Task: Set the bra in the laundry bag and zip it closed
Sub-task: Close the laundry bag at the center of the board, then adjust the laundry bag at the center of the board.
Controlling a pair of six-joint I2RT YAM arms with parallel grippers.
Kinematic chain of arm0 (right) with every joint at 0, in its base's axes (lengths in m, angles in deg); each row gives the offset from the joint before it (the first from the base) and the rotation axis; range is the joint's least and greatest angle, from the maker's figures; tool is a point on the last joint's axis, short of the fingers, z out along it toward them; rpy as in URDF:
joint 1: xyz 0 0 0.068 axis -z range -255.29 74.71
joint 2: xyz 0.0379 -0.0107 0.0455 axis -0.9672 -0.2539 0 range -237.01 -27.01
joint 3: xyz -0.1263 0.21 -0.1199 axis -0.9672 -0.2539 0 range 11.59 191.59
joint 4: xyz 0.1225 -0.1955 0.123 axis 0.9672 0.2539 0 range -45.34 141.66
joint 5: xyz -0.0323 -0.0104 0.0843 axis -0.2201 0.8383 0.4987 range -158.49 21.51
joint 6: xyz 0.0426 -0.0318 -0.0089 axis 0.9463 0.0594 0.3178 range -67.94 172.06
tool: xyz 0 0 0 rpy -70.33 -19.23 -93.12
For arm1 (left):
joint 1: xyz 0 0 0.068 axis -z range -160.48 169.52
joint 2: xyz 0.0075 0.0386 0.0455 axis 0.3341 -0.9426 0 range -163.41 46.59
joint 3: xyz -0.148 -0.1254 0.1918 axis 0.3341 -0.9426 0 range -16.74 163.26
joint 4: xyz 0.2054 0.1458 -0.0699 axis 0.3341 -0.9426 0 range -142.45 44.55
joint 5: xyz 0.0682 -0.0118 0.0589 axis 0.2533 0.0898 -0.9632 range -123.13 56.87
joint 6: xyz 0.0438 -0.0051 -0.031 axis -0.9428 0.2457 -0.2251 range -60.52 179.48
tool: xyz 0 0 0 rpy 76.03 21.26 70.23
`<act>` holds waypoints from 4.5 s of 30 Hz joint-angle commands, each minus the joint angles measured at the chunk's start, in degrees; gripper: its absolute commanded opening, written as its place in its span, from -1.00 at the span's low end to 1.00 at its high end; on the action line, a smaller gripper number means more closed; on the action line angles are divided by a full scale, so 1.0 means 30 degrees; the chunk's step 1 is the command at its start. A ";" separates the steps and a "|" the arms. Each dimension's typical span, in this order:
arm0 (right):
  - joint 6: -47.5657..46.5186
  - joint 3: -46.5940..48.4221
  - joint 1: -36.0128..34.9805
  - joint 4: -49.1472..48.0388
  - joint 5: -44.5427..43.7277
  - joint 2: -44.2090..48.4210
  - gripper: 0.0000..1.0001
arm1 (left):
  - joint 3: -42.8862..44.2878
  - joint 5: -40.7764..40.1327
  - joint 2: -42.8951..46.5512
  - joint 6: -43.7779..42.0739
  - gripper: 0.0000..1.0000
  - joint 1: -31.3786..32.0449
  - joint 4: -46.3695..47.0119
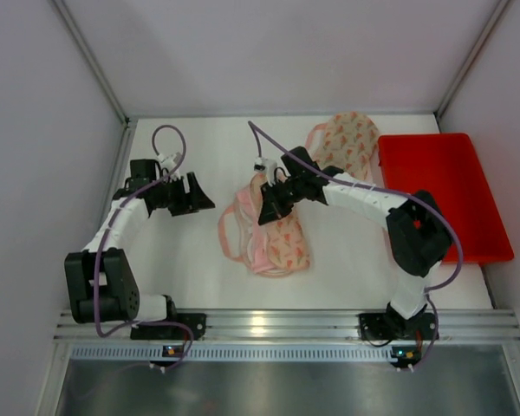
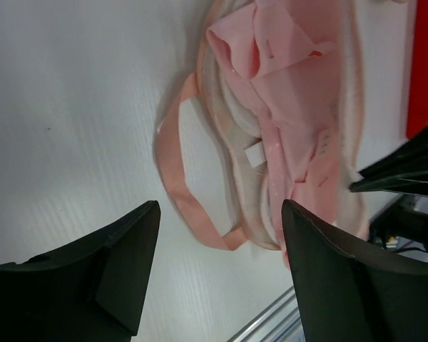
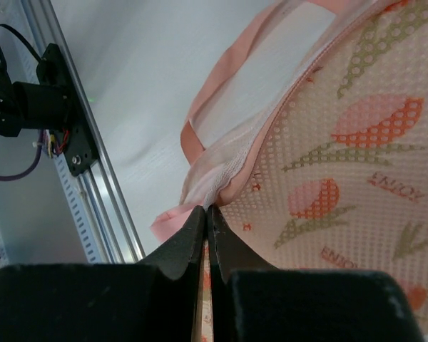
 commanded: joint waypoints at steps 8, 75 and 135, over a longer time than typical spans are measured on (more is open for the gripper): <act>0.2439 0.2449 -0.1186 -0.3304 0.0674 -0.2968 -1.00 | 0.0021 0.4451 -0.1971 0.3811 0.48 0.0778 0.1741; 0.6015 -0.6456 0.6929 -0.6058 0.3076 -0.1709 -0.03 | 0.4212 -0.6096 -0.9791 -0.0814 -1.00 0.6524 -0.0923; 0.9409 -0.7509 0.5347 -0.9476 0.3368 -0.1270 0.21 | 0.4593 -0.9231 -1.0997 -0.0728 -1.00 0.5613 -0.0367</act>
